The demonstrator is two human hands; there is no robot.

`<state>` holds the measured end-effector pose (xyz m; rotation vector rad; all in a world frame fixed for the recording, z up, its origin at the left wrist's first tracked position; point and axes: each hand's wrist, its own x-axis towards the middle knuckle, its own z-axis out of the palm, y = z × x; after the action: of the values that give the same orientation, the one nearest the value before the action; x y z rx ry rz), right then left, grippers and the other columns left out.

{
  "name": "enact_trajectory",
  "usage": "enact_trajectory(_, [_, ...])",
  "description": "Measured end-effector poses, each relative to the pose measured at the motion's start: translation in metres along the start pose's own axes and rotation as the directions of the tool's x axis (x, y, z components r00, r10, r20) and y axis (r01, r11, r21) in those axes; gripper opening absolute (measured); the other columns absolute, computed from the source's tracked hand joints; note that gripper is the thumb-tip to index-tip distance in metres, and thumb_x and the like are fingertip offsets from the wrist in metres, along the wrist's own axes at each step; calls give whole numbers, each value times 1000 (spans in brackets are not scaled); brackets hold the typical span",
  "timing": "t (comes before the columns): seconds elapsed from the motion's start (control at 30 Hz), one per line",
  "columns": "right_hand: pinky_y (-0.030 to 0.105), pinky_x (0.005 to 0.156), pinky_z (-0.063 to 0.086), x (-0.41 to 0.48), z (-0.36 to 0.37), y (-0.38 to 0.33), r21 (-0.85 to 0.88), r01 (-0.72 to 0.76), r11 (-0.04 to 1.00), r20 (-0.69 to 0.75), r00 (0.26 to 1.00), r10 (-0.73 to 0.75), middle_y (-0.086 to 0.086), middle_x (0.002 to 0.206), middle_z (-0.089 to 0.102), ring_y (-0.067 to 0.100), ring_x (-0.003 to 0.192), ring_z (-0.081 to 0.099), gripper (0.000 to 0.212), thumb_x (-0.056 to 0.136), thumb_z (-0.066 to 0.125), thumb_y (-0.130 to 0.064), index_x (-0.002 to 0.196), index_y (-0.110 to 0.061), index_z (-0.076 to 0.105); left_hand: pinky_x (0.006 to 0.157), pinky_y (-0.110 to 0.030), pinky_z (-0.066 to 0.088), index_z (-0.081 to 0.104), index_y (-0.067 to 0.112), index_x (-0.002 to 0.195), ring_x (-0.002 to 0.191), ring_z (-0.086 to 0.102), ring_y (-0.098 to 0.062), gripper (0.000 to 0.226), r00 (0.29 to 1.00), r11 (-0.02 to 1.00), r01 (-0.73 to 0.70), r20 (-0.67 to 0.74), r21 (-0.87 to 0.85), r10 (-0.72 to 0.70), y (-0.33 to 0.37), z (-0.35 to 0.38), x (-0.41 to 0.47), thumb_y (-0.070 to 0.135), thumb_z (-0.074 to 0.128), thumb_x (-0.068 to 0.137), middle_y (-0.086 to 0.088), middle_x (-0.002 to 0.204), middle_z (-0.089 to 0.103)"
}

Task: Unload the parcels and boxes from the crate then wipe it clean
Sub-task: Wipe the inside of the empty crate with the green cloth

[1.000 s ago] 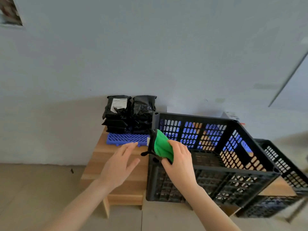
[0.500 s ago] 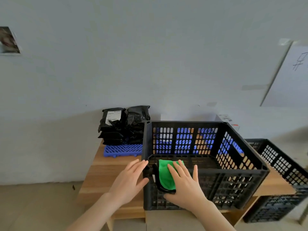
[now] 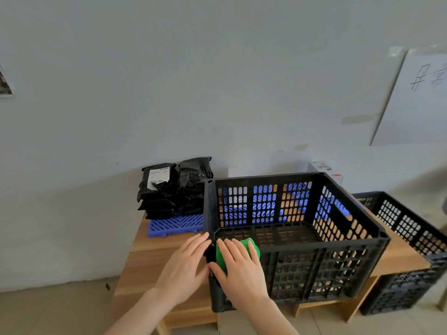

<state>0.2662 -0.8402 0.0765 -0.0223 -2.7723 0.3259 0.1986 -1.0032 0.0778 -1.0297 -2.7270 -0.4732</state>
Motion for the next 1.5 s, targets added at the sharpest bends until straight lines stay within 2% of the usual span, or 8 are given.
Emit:
enact_trajectory(0.17, [42,106,39,2,0,4,-39,0,999,12,1000,0,-15,123,63,9,120,56,51,90,38,-56,126,-29,61,116,-13,6,27,29,152,144,7,6,60,999,992,-32,-25,-119,29,3,13,3,30,52,98,18,158,14])
enact_trajectory(0.27, [42,106,39,3,3,8,-36,21,999,-26,999,-22,-15,120,63,10,119,57,46,90,41,-49,125,-28,61,113,-24,32,43,22,145,137,37,-6,57,995,993,-45,-94,-107,35,9,21,3,22,63,92,7,148,41])
enact_trajectory(0.37, [42,109,35,4,6,14,-45,43,998,-58,997,-46,-13,119,62,12,120,56,44,92,41,-46,125,-26,60,106,-28,42,49,18,141,128,51,-14,55,986,996,-10,-168,-90,-5,18,24,-2,23,67,90,1,139,52])
enact_trajectory(0.63, [40,111,30,-6,-9,68,-36,77,996,-66,995,-80,-12,120,61,13,120,54,47,95,34,-51,125,-24,58,110,-33,37,52,18,138,132,49,-17,54,978,981,179,-124,71,-169,40,24,-1,43,57,90,-1,139,56])
enact_trajectory(0.9, [45,117,21,-30,-40,203,-113,34,993,-47,998,-40,-7,132,56,17,131,45,72,89,26,-72,133,-23,53,106,-47,34,57,20,136,133,47,-37,64,964,915,265,-97,305,-247,76,35,-2,61,37,93,-19,144,49])
enact_trajectory(1.1, [44,119,13,-44,-65,287,-201,-72,977,-32,997,67,-3,136,54,18,137,38,61,88,43,-59,135,-21,51,120,-44,20,32,30,151,150,15,-25,69,925,899,373,-19,228,-379,84,36,1,55,55,91,-8,162,18])
enact_trajectory(1.3, [41,120,8,-53,-81,328,-188,-143,972,-35,990,139,0,148,43,16,144,24,57,92,47,-48,141,-19,44,112,-45,36,49,25,141,144,32,-27,60,914,900,405,-41,160,-404,86,28,6,49,63,88,-9,157,33])
enact_trajectory(1.5, [42,120,4,-48,-67,276,-87,-148,985,-57,988,143,-1,151,39,15,146,18,54,96,43,-41,145,-20,39,112,-42,36,49,26,142,141,38,-24,60,934,924,357,-55,135,-353,73,24,3,47,65,88,-4,154,38])
